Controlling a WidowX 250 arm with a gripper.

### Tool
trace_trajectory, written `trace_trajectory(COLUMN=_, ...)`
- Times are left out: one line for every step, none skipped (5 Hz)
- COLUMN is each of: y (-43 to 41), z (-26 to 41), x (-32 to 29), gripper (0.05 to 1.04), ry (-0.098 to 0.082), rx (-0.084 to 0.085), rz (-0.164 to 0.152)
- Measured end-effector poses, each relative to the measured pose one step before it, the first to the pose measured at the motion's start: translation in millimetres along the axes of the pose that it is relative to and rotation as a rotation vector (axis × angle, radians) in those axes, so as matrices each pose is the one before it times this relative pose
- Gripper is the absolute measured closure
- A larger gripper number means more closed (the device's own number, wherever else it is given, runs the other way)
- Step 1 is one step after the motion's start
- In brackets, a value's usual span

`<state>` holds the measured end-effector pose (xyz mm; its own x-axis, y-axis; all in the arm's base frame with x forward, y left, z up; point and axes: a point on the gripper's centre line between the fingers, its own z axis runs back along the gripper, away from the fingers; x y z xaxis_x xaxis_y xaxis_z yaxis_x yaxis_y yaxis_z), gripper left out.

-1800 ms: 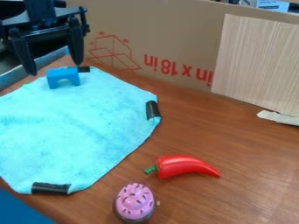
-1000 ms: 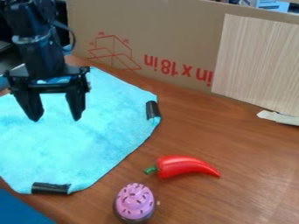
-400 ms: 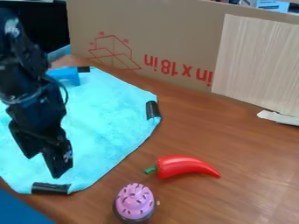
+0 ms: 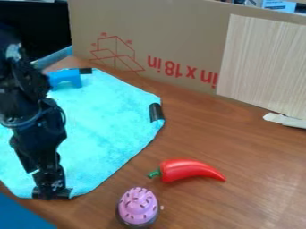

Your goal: Fold the cloth from bottom right to top left

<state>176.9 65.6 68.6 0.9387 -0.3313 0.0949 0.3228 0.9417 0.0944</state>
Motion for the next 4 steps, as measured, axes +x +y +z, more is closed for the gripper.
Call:
trace_trajectory(y=-4.81, z=-5.91, x=-8.73, gripper=0.084, ry=0.0104, rx=0.0225, rz=-0.0994)
trace_trajectory(y=-4.79, z=-3.11, x=-7.25, gripper=0.084, ry=-0.0061, rx=0.0322, rz=-0.0837)
trace_trajectory(y=-3.09, z=-6.22, x=-3.83, gripper=0.084, ry=-0.0115, rx=0.0253, rz=-0.0590)
trace_trajectory(y=0.13, z=-3.97, x=1.42, gripper=0.084, ry=-0.0060, rx=0.0147, rz=-0.0041)
